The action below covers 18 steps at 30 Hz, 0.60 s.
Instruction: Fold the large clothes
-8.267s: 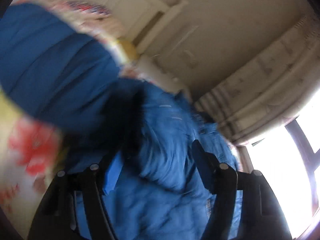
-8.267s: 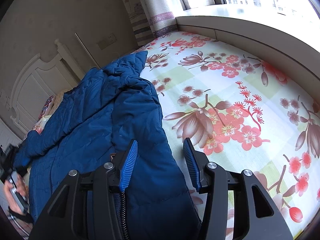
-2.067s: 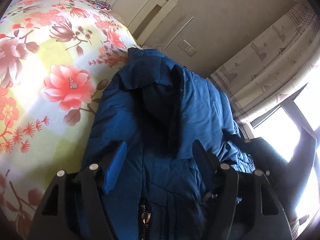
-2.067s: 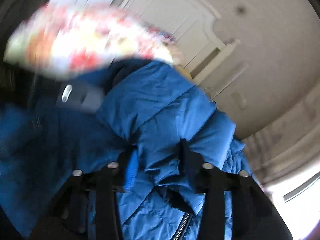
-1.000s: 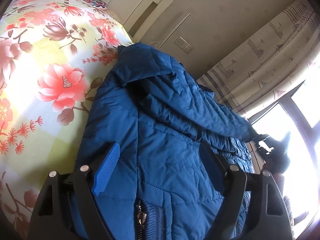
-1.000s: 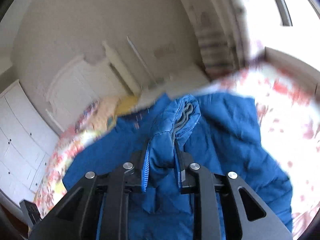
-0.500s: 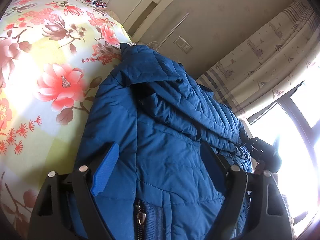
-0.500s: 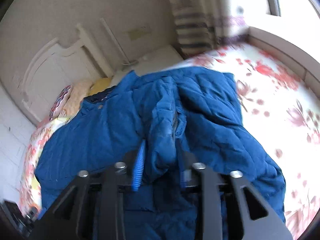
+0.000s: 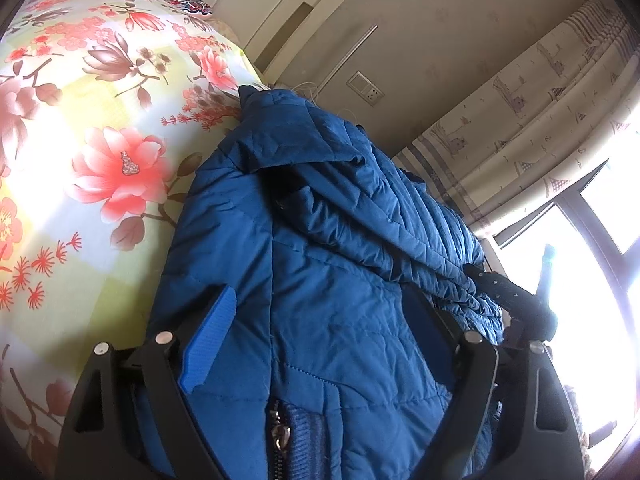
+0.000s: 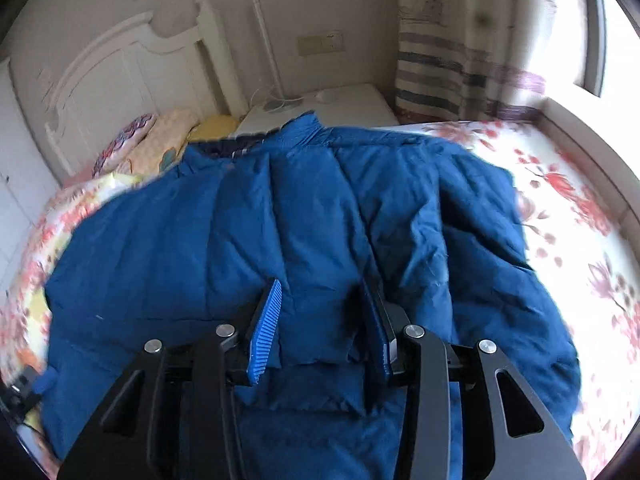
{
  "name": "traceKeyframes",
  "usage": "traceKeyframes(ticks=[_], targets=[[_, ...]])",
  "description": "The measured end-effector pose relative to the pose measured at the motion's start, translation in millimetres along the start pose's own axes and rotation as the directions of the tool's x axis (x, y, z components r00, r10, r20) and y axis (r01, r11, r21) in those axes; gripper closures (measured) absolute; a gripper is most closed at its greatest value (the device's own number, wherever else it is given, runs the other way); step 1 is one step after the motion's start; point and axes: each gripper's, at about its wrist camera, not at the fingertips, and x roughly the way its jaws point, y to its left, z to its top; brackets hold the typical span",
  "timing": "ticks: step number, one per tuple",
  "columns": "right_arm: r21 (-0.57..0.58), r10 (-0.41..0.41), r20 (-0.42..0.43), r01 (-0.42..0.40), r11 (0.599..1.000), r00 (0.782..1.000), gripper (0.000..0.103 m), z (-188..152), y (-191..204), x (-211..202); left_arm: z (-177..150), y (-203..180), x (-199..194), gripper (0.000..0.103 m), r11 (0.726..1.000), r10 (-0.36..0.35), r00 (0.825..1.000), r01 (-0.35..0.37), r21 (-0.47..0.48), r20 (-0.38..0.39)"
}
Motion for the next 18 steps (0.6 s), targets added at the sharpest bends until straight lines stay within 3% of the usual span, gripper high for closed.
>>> traceKeyframes(ticks=[3, 5, 8, 9, 14, 18], targets=[[-0.077, -0.004, 0.115, 0.013, 0.997, 0.993, 0.056, -5, 14, -31, 0, 0, 0, 0.019, 1.0, 0.001, 1.0, -0.001, 0.0, 0.001], [-0.142, -0.04, 0.141, 0.06, 0.988, 0.989, 0.035, -9, 18, -30, 0, -2, 0, 0.019, 1.0, 0.016, 1.0, -0.016, 0.01, 0.001], [-0.168, -0.114, 0.038, 0.118, 0.979, 0.993, 0.032, -14, 6, 9, 0, -14, 0, 0.019, 0.994, 0.097, 0.995, -0.097, 0.058, 0.006], [-0.148, -0.094, 0.015, 0.095, 0.984, 0.995, 0.032, -18, -2, 18, 1, -18, -1, 0.019, 0.989, 0.126, 0.992, -0.127, 0.075, 0.013], [-0.168, -0.123, 0.023, 0.125, 0.978, 0.992, 0.031, -21, 2, 20, 22, -54, -5, 0.013, 0.976, 0.139, 0.988, -0.148, 0.162, 0.068], [-0.158, -0.114, 0.017, 0.115, 0.981, 0.993, 0.031, -20, 3, 23, 60, -90, 21, 0.009, 0.942, 0.195, 0.976, -0.213, 0.26, 0.092]])
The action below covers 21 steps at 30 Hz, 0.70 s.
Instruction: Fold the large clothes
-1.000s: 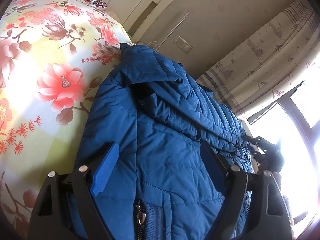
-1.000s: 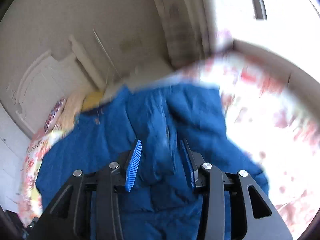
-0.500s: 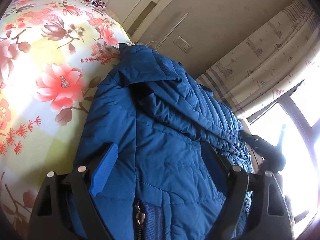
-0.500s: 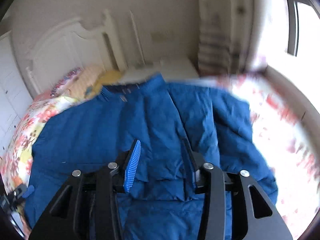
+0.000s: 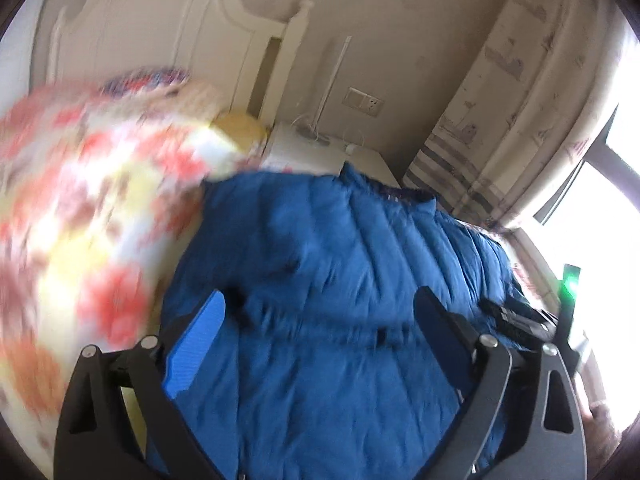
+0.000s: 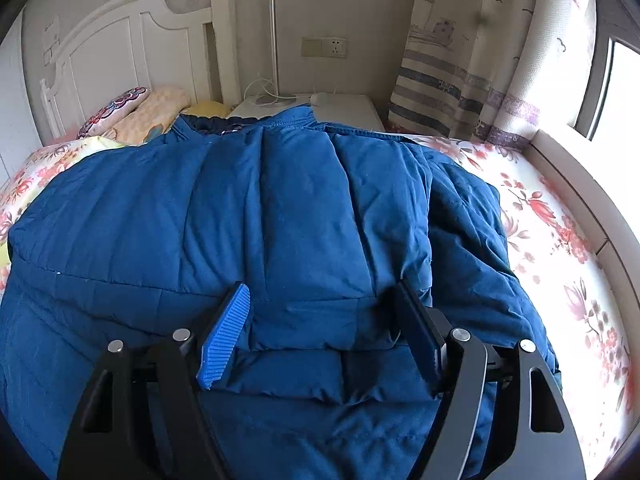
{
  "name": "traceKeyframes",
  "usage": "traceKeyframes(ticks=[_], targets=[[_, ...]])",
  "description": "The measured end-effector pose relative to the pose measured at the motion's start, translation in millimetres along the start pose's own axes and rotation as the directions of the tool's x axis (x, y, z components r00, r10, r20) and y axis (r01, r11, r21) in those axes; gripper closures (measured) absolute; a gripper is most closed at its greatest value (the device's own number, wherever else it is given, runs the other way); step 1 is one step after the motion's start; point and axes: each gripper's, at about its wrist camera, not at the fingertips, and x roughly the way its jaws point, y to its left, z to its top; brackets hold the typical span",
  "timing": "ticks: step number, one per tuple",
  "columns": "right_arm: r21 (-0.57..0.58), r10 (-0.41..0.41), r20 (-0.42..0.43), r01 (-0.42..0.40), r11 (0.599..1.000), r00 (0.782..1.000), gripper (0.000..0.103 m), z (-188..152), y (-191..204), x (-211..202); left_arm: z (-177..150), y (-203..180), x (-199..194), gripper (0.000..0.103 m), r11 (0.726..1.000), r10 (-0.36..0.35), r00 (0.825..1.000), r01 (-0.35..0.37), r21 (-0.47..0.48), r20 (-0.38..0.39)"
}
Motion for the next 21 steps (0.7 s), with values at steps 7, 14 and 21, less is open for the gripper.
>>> traceKeyframes(ticks=[7, 14, 21], targets=[[-0.001, -0.001, -0.001, 0.001, 1.0, 1.0, 0.031, 0, 2, -1, 14, -16, 106, 0.003, 0.989, 0.114, 0.962, -0.086, 0.117, -0.25], [0.003, 0.004, -0.001, -0.004, 1.0, 1.0, 0.031, 2, 3, -1, 26, -45, 90, 0.003, 0.98, 0.12, 0.983, -0.095, 0.176, -0.136], [0.015, 0.022, -0.001, -0.022, 1.0, 1.0, 0.031, 1, 2, -2, 63, -32, 160, 0.002, 0.974, 0.209, 0.941, -0.177, 0.138, -0.266]])
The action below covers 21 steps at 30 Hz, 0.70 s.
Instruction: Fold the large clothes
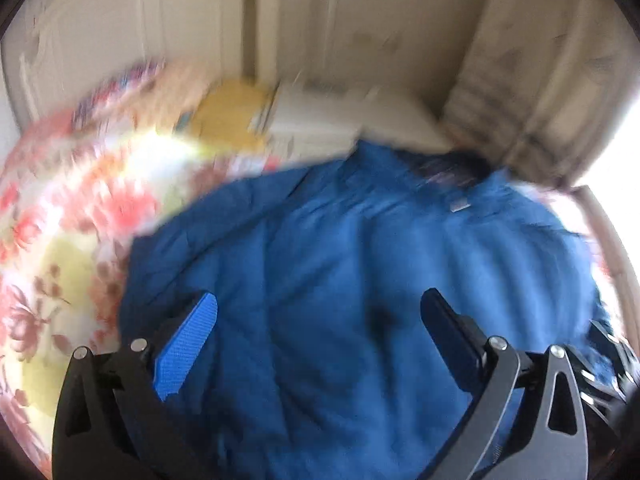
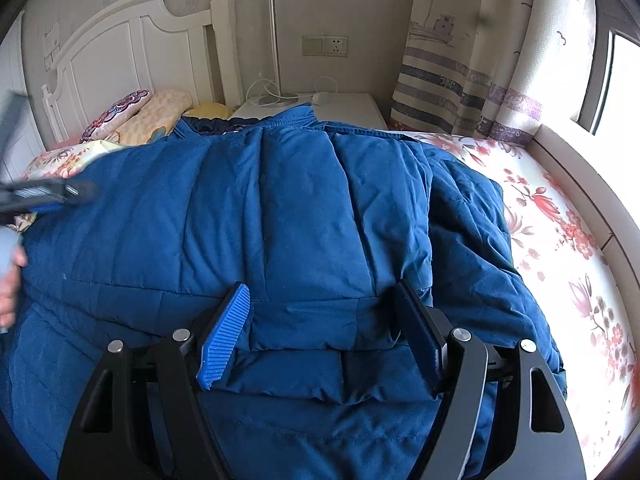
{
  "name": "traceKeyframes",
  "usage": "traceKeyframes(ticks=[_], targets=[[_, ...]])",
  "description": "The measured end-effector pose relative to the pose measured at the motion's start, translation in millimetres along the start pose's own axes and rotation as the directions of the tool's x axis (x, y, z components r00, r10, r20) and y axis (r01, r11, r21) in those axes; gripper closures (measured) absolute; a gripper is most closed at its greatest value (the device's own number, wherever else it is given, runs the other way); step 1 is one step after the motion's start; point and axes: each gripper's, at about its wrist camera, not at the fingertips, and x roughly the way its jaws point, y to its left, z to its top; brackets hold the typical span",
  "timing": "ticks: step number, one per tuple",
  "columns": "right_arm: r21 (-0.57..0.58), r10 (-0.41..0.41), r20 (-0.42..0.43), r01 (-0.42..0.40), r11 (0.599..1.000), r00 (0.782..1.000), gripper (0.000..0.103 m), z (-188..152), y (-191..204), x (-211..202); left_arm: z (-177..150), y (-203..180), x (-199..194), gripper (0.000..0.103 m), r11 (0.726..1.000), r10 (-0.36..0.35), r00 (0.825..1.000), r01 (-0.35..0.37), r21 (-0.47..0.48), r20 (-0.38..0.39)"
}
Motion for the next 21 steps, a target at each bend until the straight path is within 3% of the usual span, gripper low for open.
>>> traceKeyframes(ticks=[5, 7, 10, 12, 14, 16, 19, 21], targets=[[0.01, 0.013, -0.003, -0.013, 1.0, 1.0, 0.031, 0, -4, 0, -2, -5, 6, 0.002, 0.999, 0.026, 0.999, -0.026, 0.019, 0.019], [0.012, 0.016, -0.004, -0.016, 1.0, 1.0, 0.03, 0, -4, 0, -2, 3, -7, 0.002, 0.998, -0.048, 0.995, 0.051, -0.036, 0.082], [0.01, 0.014, -0.004, -0.014, 1.0, 1.0, 0.03, 0, -5, 0, -18, 18, -26, 0.003, 0.987, -0.043, 0.992, 0.06, -0.147, 0.118], [0.012, 0.017, -0.004, -0.017, 1.0, 1.0, 0.03, 0, -5, 0, -34, 16, -44, 0.003, 0.979, -0.109, 0.982, 0.133, -0.155, 0.153], [0.01, 0.015, -0.004, -0.015, 1.0, 1.0, 0.03, 0, -5, 0, -53, 3, -63, 0.003, 0.988, -0.116, 0.981, 0.13, -0.081, 0.154], [0.01, 0.016, -0.003, -0.016, 1.0, 1.0, 0.03, 0, -5, 0, -67, -11, -74, 0.002, 0.997, -0.079, 0.983, 0.076, 0.022, 0.165], [0.009, 0.014, -0.002, -0.014, 1.0, 1.0, 0.03, 0, -5, -1, -80, -15, -58, 0.002, 0.995, -0.017, 0.995, 0.007, 0.098, 0.1], [0.006, 0.011, -0.002, -0.011, 1.0, 1.0, 0.03, 0, -5, -1, -87, -12, -44, 0.002, 0.992, -0.02, 0.998, 0.013, 0.124, 0.059]])
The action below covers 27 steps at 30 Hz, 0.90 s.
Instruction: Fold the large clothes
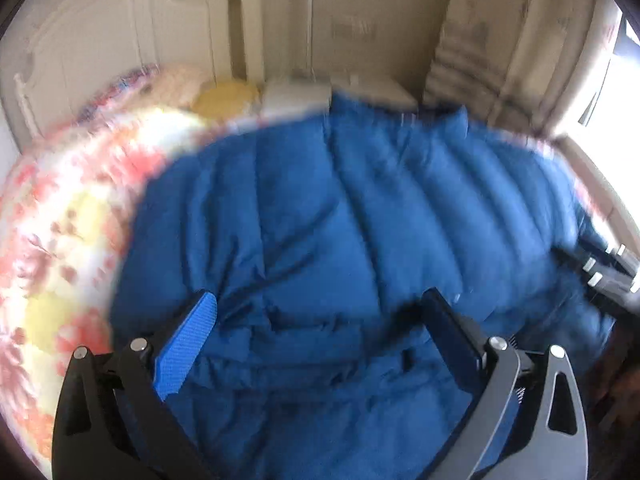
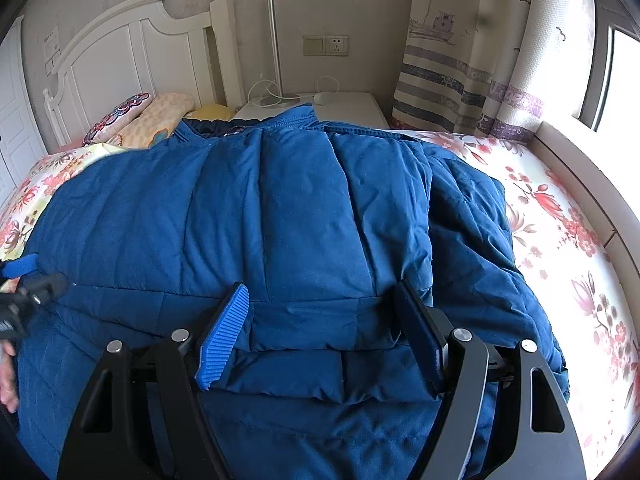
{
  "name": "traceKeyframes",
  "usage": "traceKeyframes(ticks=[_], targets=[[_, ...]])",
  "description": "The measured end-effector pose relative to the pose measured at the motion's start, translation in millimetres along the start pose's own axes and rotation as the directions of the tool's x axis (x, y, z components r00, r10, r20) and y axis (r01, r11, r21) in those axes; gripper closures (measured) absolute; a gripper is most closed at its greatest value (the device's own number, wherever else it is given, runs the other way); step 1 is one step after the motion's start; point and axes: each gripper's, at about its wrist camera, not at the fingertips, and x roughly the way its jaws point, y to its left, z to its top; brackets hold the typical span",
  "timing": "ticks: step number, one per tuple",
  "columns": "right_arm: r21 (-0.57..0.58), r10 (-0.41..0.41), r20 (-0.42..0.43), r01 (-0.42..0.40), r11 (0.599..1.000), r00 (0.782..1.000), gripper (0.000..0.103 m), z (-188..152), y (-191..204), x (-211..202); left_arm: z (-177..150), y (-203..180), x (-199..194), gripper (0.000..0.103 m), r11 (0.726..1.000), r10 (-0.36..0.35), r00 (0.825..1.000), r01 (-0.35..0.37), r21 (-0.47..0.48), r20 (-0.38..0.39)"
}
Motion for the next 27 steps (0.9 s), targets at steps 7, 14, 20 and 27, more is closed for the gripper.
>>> traceKeyframes(ticks=[7, 14, 20, 27], targets=[[0.009, 0.0, 0.031, 0.0, 1.0, 1.0, 0.032, -2, 0, -7, -14, -9, 5, 0.002, 0.996, 0.052, 0.998, -0.055, 0.076, 0.048], [0.096, -0.047, 0.197, 0.029, 0.995, 0.979, 0.036, -10, -14, -40, -8, -4, 9, 0.002, 0.996, 0.048, 0.998, -0.051, 0.071, 0.042], [0.201, 0.026, -0.015, -0.022, 0.979, 1.0, 0.031, -4, -35, -1, -7, 0, 11, 0.002, 0.998, 0.034, 0.999, -0.036, 0.058, 0.036], [0.076, 0.056, -0.012, -0.055, 0.996, 0.998, 0.023, -31, 13, -61, -6, 3, 12, 0.002, 0.998, 0.026, 0.999, -0.028, 0.05, 0.04]])
